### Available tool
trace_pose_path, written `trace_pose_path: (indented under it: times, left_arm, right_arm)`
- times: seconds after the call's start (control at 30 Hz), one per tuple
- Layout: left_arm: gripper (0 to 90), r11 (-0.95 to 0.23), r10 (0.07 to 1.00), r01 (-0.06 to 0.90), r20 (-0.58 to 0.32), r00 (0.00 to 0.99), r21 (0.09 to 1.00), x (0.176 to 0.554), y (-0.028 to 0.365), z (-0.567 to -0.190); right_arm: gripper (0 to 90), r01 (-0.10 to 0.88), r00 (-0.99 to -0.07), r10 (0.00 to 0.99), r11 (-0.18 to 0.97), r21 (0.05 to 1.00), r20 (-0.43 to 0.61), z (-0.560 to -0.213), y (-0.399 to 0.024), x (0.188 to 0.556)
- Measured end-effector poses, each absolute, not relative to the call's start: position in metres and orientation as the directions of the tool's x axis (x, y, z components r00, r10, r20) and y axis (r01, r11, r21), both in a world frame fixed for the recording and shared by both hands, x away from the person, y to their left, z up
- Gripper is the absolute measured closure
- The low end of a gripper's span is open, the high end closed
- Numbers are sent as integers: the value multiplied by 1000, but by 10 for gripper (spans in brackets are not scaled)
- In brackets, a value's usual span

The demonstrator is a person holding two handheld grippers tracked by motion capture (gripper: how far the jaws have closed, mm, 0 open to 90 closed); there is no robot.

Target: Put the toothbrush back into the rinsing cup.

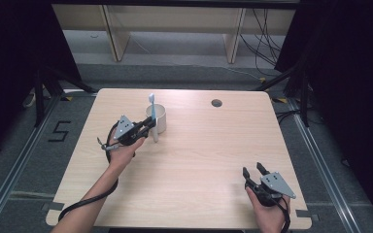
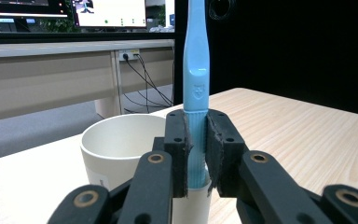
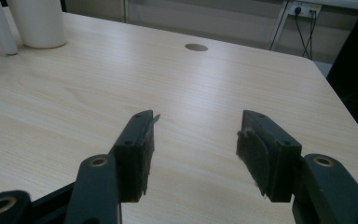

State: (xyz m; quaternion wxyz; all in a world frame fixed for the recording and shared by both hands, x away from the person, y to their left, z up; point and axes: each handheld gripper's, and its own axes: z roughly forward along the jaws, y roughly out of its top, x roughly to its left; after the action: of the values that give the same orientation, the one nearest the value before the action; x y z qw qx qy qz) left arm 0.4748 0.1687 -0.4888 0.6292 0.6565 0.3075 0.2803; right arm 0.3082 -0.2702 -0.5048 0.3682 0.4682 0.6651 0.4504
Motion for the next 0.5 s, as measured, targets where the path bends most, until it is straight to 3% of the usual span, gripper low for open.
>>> trace_pose_path:
  times: [0.5]
  left_arm:
    - [784,-21,757,60,-23,653,998,476,169,-494]
  right_arm:
    - [460,294,-293,954,152,944,-62,-506,-269,309]
